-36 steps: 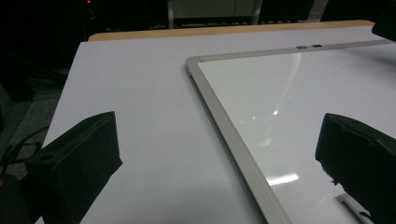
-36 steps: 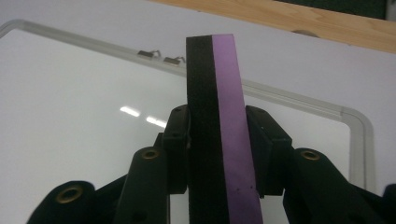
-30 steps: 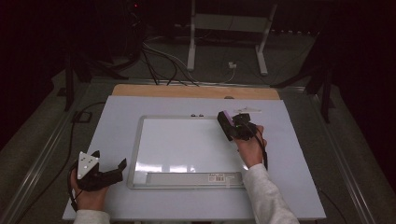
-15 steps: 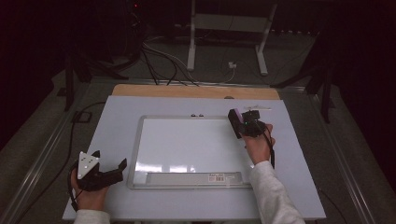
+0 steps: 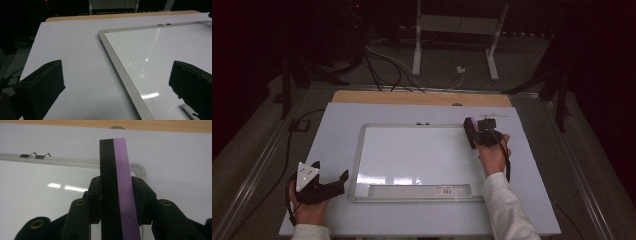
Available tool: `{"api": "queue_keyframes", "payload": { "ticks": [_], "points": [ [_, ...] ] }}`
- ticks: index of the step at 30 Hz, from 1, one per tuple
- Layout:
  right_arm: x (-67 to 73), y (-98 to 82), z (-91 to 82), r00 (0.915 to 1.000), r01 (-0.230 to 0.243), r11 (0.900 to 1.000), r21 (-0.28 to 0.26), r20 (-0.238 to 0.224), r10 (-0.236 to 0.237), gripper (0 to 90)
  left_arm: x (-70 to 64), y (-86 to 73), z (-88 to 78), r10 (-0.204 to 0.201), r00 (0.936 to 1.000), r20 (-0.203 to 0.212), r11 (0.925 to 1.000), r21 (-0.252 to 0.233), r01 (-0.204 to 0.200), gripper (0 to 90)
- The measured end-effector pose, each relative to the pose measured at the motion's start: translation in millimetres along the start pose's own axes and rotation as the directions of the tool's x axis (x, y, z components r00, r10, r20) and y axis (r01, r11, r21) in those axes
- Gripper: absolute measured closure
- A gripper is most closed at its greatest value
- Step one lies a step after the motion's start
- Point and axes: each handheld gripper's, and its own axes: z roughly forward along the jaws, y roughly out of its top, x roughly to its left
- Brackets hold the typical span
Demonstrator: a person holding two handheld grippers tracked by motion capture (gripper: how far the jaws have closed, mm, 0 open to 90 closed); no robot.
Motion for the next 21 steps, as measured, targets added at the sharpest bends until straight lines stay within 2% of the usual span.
{"api": "queue_keyframes", "payload": {
  "ticks": [8, 21],
  "points": [
    [-4.8, -5.1, 4.1, 0.9997, -0.022, 1.0, 0.013, 0.013, 0.021, 63.6, -0.3, 0.2, 0.6, 0.001, 1.0, 0.002, 1.0, 0.002, -0.001, 0.8],
    [-2.7, -13.1, 12.8, 0.9981, -0.052, 0.998, 0.04, 0.036, 0.051, 63.4, 0.2, -0.2, 0.1, 0.001, 1.0, 0.001, 1.0, -0.001, -0.001, 0.8]
  ]
}}
